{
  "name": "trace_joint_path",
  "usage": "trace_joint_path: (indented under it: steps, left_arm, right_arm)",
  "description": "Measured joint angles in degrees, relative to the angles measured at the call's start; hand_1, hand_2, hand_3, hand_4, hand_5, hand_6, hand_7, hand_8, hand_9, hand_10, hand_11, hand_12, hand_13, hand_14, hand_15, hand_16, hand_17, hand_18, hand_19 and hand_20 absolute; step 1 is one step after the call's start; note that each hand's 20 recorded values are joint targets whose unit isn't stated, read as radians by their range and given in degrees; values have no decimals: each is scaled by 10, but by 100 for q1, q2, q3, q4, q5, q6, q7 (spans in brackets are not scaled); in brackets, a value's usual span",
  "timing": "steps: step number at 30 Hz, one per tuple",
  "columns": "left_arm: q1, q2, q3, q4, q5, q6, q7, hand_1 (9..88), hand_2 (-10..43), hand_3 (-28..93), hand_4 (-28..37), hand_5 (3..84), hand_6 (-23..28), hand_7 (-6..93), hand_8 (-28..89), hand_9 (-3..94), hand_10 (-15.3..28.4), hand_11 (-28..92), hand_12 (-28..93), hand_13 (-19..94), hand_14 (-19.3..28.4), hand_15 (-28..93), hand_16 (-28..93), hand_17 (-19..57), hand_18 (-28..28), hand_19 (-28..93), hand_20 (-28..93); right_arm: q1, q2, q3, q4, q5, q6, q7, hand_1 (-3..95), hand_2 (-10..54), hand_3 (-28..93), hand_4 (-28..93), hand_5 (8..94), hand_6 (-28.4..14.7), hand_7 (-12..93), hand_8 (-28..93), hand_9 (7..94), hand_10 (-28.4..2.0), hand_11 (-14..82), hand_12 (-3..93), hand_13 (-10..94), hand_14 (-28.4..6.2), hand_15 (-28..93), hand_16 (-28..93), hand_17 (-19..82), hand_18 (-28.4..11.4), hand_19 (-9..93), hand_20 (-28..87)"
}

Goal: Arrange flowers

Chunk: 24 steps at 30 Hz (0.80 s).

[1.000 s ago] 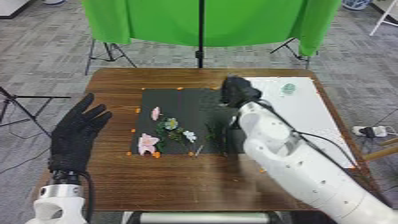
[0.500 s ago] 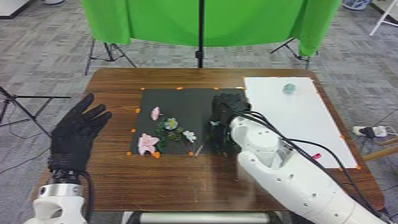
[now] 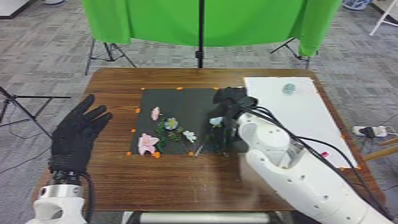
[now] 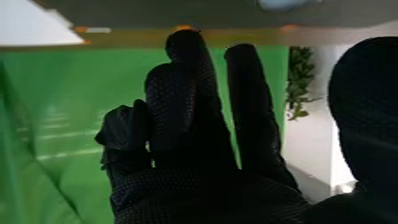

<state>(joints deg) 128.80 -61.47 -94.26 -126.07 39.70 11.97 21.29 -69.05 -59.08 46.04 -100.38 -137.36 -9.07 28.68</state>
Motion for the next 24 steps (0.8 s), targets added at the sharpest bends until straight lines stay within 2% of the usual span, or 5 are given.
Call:
trace_joint_path:
  steps: [3, 6, 8, 16, 24]
  left_arm:
    - [-10, 2, 14, 0, 0, -2, -3, 268, 97, 736, -204, 352, 90, 120, -89, 328, 196, 265, 122, 224, 243, 490, -66, -113, 200, 427, 194]
    - [-33, 2, 26, 5, 10, -21, -22, 268, 96, 737, -203, 352, 90, 120, -89, 328, 196, 265, 122, 224, 243, 490, -66, -113, 199, 427, 194]
    - [-52, 2, 31, 8, 18, -33, -40, 268, 96, 737, -204, 352, 90, 120, -89, 328, 195, 265, 122, 224, 243, 489, -66, -113, 199, 426, 194]
    - [-142, 1, 48, 18, 26, -50, -65, 268, 96, 736, -204, 351, 89, 120, -88, 328, 196, 266, 122, 224, 244, 489, -66, -113, 199, 426, 194]
    - [-148, 1, 45, 18, 24, -46, -45, 268, 96, 735, -204, 351, 89, 121, -89, 328, 195, 265, 122, 224, 244, 490, -66, -113, 199, 425, 194]
  right_arm:
    - [142, 187, -34, 105, 157, 379, 170, 259, -95, 758, -283, 487, -22, 109, -111, 506, -210, 203, 139, 435, -179, 799, 64, 211, -210, 931, 579]
    - [571, 423, -287, 500, 621, 712, 611, 258, -95, 767, -283, 446, -19, 108, -111, 466, -214, 157, 136, 418, -180, 752, 47, 199, -212, 912, 538]
    - [961, 576, -534, 882, 1000, 723, 926, 258, -95, 772, -283, 433, -17, 107, -111, 453, -218, 137, 133, 413, -186, 740, 44, 198, -213, 913, 527]
    - [1776, 738, -227, 2226, 1525, 53, 1381, 261, -95, 788, -283, 382, -7, 111, -113, 391, -235, 110, 135, 399, -186, 738, 43, 195, -212, 916, 507]
    - [1866, 681, -13, 2612, 1429, -207, 1839, 278, -95, 793, -283, 373, 15, 124, -119, 396, -228, 109, 134, 402, -184, 742, 42, 193, -214, 921, 505]
